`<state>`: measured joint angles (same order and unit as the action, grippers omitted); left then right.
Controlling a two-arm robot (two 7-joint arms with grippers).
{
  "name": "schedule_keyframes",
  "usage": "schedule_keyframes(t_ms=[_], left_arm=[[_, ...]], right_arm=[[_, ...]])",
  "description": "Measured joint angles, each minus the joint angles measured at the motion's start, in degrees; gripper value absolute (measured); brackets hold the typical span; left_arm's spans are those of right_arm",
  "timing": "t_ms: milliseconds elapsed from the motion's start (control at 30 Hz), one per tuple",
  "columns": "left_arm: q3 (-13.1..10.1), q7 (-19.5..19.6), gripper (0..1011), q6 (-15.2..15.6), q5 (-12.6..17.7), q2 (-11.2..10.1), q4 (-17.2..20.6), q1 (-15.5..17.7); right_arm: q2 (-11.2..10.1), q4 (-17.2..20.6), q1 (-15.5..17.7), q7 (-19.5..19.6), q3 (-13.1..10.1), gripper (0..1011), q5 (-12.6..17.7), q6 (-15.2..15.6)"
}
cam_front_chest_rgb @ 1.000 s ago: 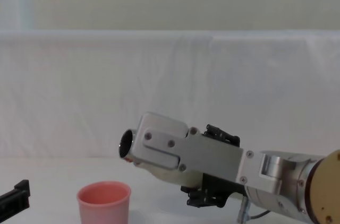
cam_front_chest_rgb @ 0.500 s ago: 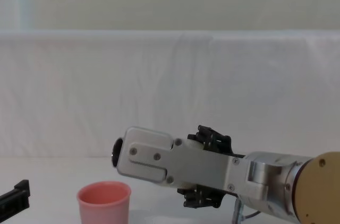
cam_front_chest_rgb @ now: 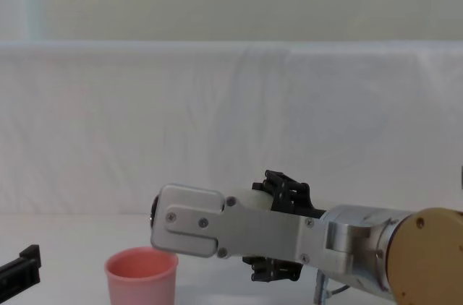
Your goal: Grasp the thermos with one hand and pour water into the cup lid.
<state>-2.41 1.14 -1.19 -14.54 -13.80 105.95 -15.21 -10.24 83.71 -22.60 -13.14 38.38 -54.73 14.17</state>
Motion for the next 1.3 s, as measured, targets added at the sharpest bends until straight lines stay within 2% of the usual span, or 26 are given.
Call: schedule_keyframes(t_ms=[1300], left_arm=[[0.0,0.0,1001,0.0,0.0,0.0,0.0,0.0]], right_arm=[[1.72,-3.11,-2.51,-0.31,1.65,951,-4.19,1.06]])
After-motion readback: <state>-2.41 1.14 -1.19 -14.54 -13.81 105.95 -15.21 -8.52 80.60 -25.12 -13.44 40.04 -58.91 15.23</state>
